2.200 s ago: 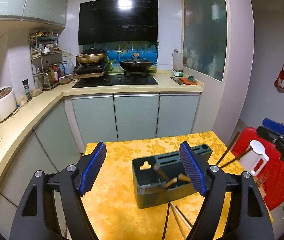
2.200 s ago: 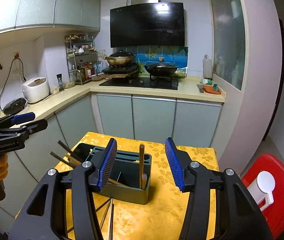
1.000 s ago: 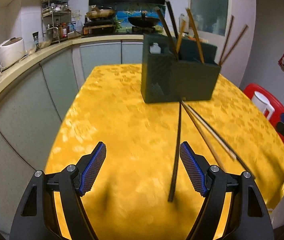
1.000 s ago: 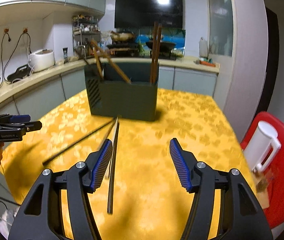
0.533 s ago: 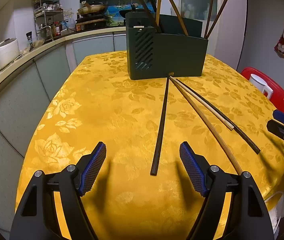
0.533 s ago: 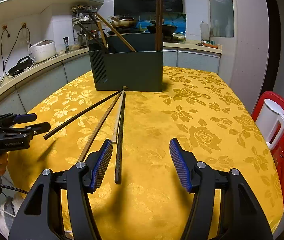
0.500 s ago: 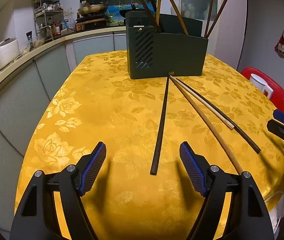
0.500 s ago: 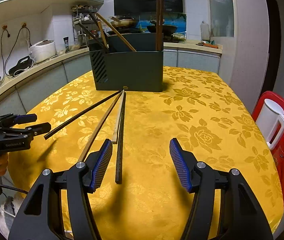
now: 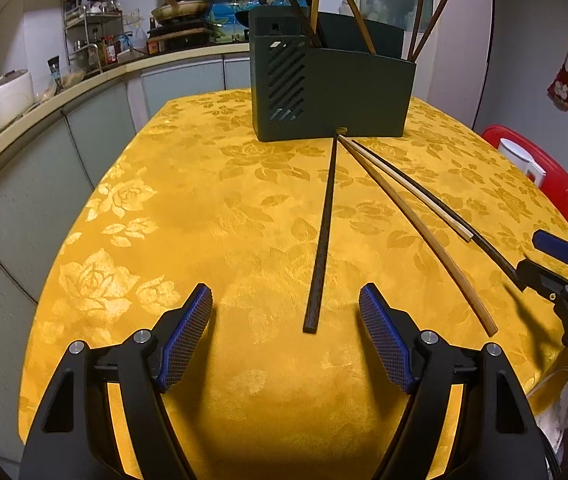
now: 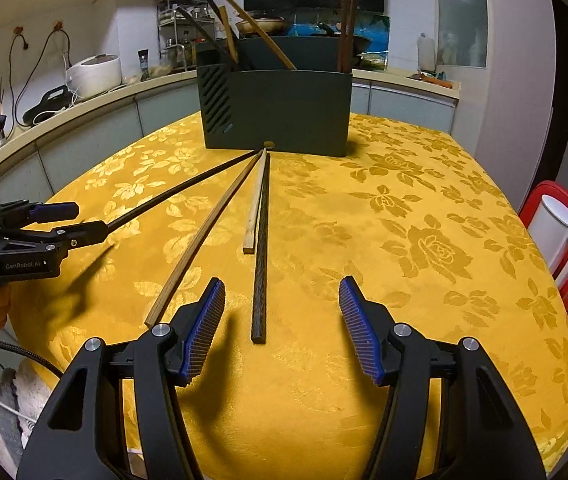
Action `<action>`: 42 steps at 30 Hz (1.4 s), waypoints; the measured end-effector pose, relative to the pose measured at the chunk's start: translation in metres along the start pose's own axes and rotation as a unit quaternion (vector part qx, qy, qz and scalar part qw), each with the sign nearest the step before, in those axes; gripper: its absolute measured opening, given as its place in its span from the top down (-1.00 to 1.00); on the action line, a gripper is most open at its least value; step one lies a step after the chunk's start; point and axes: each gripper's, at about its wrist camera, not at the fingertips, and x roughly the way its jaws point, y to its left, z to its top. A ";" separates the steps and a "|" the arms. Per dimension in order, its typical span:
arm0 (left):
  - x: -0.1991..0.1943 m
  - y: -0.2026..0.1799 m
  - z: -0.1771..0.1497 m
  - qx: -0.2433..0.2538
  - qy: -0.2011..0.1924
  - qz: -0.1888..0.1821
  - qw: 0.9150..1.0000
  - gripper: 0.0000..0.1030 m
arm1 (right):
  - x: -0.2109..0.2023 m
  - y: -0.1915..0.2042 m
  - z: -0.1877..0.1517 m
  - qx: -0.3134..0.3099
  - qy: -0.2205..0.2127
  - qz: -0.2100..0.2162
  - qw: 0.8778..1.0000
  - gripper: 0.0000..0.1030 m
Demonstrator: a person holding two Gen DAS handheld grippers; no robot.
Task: Organize utensils
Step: 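Withdraw both open tools from the holder back over the loose chopsticks, then lower the left tool onto a dark chopstick and close on it, then close the right tool on a dark chopstick while the left tool lifts its chopstick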
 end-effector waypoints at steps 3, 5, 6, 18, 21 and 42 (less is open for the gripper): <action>0.003 0.000 -0.002 -0.002 0.005 -0.008 1.000 -0.43 | 0.001 -0.001 -0.001 -0.001 0.003 0.001 1.000 -0.12; 0.005 -0.001 -0.004 -0.005 0.008 -0.014 1.000 -0.43 | 0.002 -0.001 -0.001 0.001 0.006 0.002 1.000 -0.10; 0.005 -0.002 -0.005 -0.002 0.005 -0.012 1.000 -0.43 | 0.003 -0.001 -0.001 0.002 0.008 0.003 1.000 -0.06; 0.006 -0.018 -0.007 0.031 -0.016 -0.018 0.999 0.14 | 0.012 0.002 -0.006 -0.003 0.012 0.011 1.000 0.42; 0.006 -0.018 -0.007 0.034 -0.022 -0.018 0.999 0.46 | 0.012 0.005 -0.006 -0.011 0.007 0.012 1.000 0.52; -0.001 -0.022 -0.008 0.036 -0.014 -0.007 0.999 0.86 | 0.005 -0.009 0.000 0.020 0.005 -0.005 1.000 0.85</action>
